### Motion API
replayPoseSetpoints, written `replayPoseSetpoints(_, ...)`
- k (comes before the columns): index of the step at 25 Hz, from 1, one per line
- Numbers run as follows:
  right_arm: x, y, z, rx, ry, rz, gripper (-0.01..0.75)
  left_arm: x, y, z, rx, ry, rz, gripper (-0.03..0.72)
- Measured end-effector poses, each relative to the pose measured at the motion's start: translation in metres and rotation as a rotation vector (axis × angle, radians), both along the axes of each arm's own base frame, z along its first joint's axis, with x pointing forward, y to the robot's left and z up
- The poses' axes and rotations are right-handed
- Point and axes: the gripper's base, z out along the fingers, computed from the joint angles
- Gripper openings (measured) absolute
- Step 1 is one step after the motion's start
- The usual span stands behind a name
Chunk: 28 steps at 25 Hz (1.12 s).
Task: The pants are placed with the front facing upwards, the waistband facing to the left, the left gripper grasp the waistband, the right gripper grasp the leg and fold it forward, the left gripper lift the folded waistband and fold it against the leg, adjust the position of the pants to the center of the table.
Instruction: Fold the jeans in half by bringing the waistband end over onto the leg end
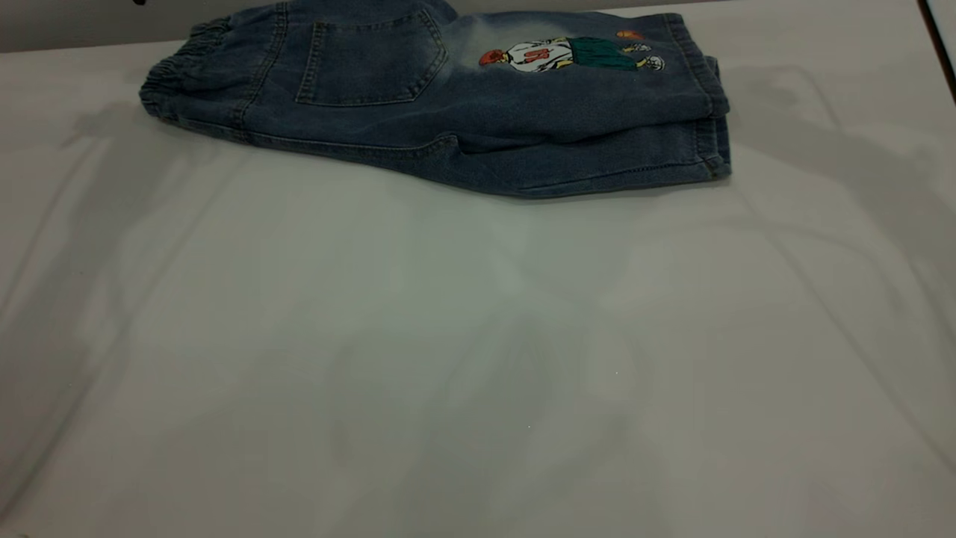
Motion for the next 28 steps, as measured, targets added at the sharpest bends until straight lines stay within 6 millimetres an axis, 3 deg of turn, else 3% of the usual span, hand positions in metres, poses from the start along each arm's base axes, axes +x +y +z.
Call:
replayPoseSetpoints(10, 0.003, 0.044, 0.048, -0.106, 0.134, 0.087, 0.352, 0.002, 0.009, 0.002, 0.096, -0.022, -0.027, 0.582)
replayPoseSetpoints(14, -0.001, 0.058, 0.052, -0.198, 0.157, 0.051, 0.352, 0.005, 0.010, -0.004, 0.091, -0.032, -0.029, 0.582)
replayPoseSetpoints(28, -0.002, 0.054, 0.048, -0.256, 0.185, 0.027, 0.353, 0.022, 0.003, -0.080, -0.037, -0.054, -0.015, 0.582)
